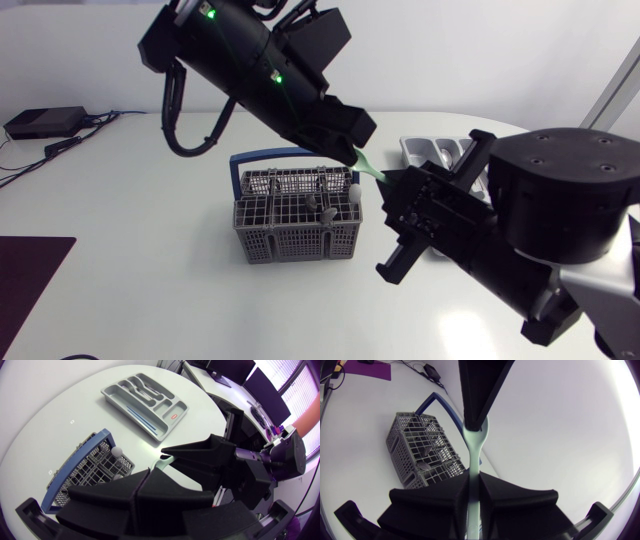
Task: Unload the cutlery basket into the drawer organizer.
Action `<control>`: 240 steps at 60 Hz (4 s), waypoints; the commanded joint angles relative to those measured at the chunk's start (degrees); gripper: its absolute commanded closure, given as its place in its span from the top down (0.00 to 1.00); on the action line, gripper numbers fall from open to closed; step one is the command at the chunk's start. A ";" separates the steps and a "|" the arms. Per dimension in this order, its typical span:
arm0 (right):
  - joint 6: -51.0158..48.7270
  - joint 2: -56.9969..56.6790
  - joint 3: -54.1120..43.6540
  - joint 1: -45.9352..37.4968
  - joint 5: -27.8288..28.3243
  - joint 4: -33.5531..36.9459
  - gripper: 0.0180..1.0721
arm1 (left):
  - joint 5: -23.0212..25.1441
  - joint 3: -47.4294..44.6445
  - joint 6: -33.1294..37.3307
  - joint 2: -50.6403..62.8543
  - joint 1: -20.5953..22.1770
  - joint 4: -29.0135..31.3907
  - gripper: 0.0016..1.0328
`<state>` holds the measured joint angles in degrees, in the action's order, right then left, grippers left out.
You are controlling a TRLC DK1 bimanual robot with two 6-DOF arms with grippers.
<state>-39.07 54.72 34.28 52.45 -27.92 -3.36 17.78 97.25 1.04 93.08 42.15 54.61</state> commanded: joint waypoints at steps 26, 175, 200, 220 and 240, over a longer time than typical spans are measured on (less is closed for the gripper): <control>-1.71 -10.69 -4.49 -6.92 7.80 10.21 0.07 | 1.91 6.37 -1.21 0.09 -9.02 -3.72 0.78; -79.23 41.96 14.23 -80.66 52.00 17.24 0.06 | -9.34 -19.91 32.62 -10.99 2.94 -13.39 0.78; -80.20 43.10 12.30 -80.92 50.42 18.38 0.06 | -9.34 -20.35 32.62 -10.55 3.46 -13.92 0.78; -76.33 39.06 12.04 -81.01 51.21 17.86 0.69 | -9.34 -20.44 32.10 -11.25 3.38 -13.92 0.78; -54.97 22.71 16.52 -74.42 55.70 36.58 0.83 | -9.26 -24.22 30.51 -15.47 3.73 -13.83 0.81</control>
<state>-101.75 80.66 49.45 -24.58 26.94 30.63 8.67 74.94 32.95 79.92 45.93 40.82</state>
